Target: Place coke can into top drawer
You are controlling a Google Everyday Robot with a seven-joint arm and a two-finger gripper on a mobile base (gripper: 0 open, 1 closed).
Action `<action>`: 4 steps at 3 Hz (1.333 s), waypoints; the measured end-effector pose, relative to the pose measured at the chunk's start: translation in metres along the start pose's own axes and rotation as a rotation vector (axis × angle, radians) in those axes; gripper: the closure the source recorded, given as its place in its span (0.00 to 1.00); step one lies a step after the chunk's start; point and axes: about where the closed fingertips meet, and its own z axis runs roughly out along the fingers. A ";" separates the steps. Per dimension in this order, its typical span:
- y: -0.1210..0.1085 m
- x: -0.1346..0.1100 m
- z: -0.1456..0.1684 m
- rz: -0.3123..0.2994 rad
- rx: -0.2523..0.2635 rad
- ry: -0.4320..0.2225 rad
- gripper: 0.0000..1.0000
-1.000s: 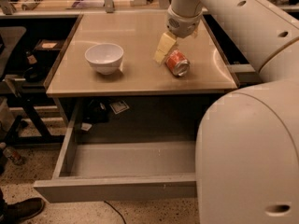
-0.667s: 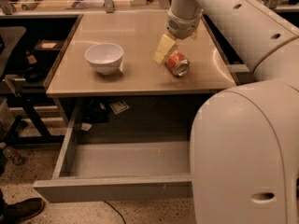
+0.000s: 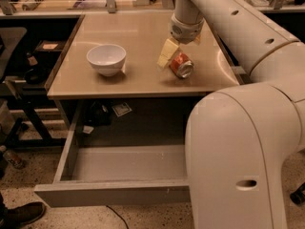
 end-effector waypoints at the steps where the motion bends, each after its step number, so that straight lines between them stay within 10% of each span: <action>1: -0.006 0.001 0.018 0.011 -0.018 0.024 0.00; 2: -0.006 0.001 0.018 0.011 -0.018 0.025 0.00; 4: -0.006 0.001 0.018 0.011 -0.018 0.025 0.41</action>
Offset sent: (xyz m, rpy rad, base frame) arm 0.0039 -0.0114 -0.0161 -0.0087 0.0724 -0.0129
